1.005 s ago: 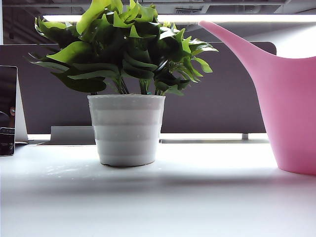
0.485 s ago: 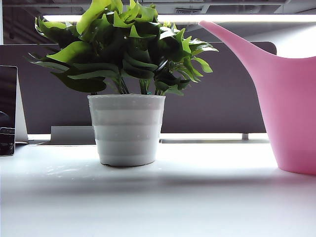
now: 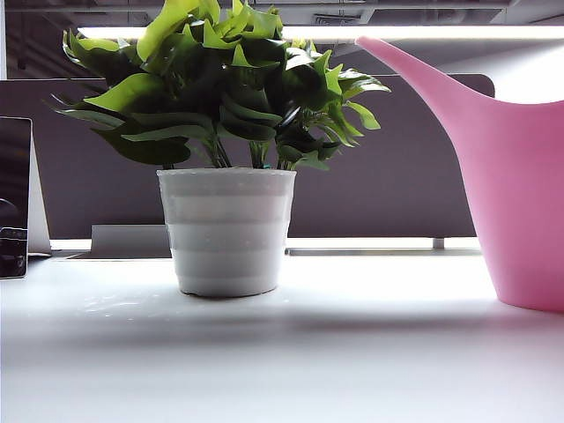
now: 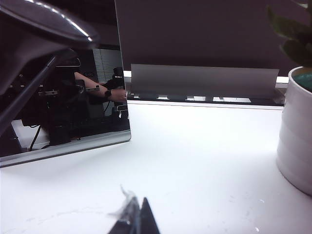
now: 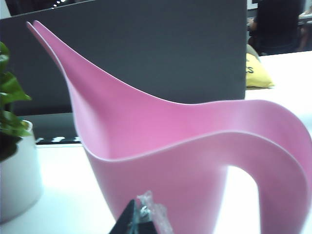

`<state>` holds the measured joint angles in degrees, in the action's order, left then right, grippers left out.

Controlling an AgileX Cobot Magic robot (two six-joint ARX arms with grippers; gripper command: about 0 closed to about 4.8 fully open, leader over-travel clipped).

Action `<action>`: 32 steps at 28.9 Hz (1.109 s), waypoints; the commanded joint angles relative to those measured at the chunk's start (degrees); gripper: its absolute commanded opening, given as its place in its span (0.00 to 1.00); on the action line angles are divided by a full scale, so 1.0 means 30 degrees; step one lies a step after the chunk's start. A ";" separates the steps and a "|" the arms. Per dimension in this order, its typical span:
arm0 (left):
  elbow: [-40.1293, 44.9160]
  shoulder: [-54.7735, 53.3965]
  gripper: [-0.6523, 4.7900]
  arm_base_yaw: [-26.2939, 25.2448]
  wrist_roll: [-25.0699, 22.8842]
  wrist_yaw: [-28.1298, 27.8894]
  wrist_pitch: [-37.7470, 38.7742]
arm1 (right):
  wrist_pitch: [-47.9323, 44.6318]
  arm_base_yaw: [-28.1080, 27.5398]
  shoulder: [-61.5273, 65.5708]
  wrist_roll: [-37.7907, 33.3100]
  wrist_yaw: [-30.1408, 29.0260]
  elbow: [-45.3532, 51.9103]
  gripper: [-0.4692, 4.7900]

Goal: Pick up the watering can from the table, water the potted plant, and put the can back.

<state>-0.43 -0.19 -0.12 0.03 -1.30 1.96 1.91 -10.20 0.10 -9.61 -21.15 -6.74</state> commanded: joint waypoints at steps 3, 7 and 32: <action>-0.0022 -0.0015 0.11 0.0000 -0.0015 0.0000 -0.0255 | -0.0845 0.2142 0.0007 0.0160 0.3971 0.1501 0.07; -0.0022 -0.0015 0.11 0.0000 -0.0015 0.0000 -0.0255 | -0.1027 0.3162 0.0007 0.0219 0.5202 0.2164 0.07; -0.0022 -0.0015 0.11 -0.0007 -0.0015 0.0000 -0.0255 | -0.2208 0.5005 0.0007 0.0780 0.7934 0.2186 0.07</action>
<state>-0.43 -0.19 -0.14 0.03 -1.30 1.96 -3.27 4.73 0.16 -7.44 2.87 -0.47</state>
